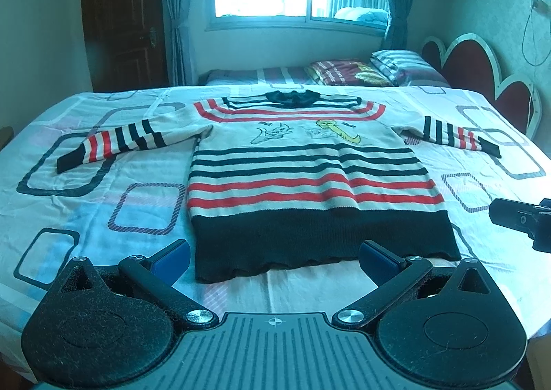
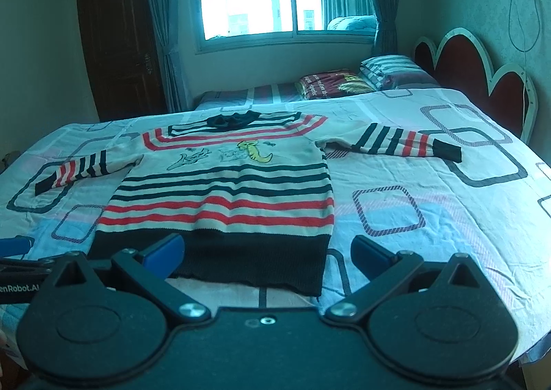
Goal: Fold small clothes
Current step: 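Grasp the black cuff of the sleeve with the right gripper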
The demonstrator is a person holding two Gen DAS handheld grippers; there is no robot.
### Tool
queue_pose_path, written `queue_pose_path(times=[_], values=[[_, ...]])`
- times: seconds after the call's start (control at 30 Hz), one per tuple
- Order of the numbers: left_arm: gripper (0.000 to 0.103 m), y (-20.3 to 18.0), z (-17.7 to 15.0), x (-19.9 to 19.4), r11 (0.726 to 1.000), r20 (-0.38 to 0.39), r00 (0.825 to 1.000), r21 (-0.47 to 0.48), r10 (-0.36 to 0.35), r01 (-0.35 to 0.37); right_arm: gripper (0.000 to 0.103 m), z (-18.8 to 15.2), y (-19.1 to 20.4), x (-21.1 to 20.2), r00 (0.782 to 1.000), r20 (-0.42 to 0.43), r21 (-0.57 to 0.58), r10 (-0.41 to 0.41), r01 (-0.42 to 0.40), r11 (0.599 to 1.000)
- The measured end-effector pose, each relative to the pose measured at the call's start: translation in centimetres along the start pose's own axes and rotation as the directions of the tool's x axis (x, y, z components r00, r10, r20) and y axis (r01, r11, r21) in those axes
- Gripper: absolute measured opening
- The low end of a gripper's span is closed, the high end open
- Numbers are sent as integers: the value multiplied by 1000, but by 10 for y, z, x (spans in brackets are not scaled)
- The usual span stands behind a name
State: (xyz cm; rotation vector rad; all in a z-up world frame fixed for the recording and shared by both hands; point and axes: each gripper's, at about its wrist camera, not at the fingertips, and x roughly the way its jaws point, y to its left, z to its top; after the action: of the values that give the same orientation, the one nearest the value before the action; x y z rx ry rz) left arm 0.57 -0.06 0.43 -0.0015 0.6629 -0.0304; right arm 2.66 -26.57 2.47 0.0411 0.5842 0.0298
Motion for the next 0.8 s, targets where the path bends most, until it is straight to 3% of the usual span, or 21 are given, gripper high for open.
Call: queue_pose_path(times=[0.17, 0.3, 0.43, 0.57, 0.63, 0.73, 0.8], values=[[103, 8, 9, 6, 996, 3, 997, -51, -72, 72, 103, 4, -8, 1, 999, 34, 14, -41, 41, 999], [103, 13, 17, 23, 992, 7, 993, -37, -119, 119, 101, 10, -31, 11, 996, 63, 67, -57, 53, 996], [103, 13, 36, 45, 999, 49, 997, -10, -52, 53, 83, 24, -64, 35, 995, 71, 146, -71, 60, 987], [103, 26, 70, 74, 998, 121, 992, -56, 34, -27, 74, 45, -106, 69, 990, 96, 217, -107, 84, 972], [103, 38, 92, 97, 993, 127, 990, -109, 59, -45, 49, 57, -135, 93, 987, 101, 266, -124, 93, 959], [103, 45, 117, 132, 986, 114, 991, -157, 70, -51, 43, 73, -189, 136, 985, 95, 374, -145, 100, 922], [103, 40, 128, 158, 985, 94, 993, -166, 64, -48, 42, 77, -230, 169, 984, 79, 479, -161, 104, 872]])
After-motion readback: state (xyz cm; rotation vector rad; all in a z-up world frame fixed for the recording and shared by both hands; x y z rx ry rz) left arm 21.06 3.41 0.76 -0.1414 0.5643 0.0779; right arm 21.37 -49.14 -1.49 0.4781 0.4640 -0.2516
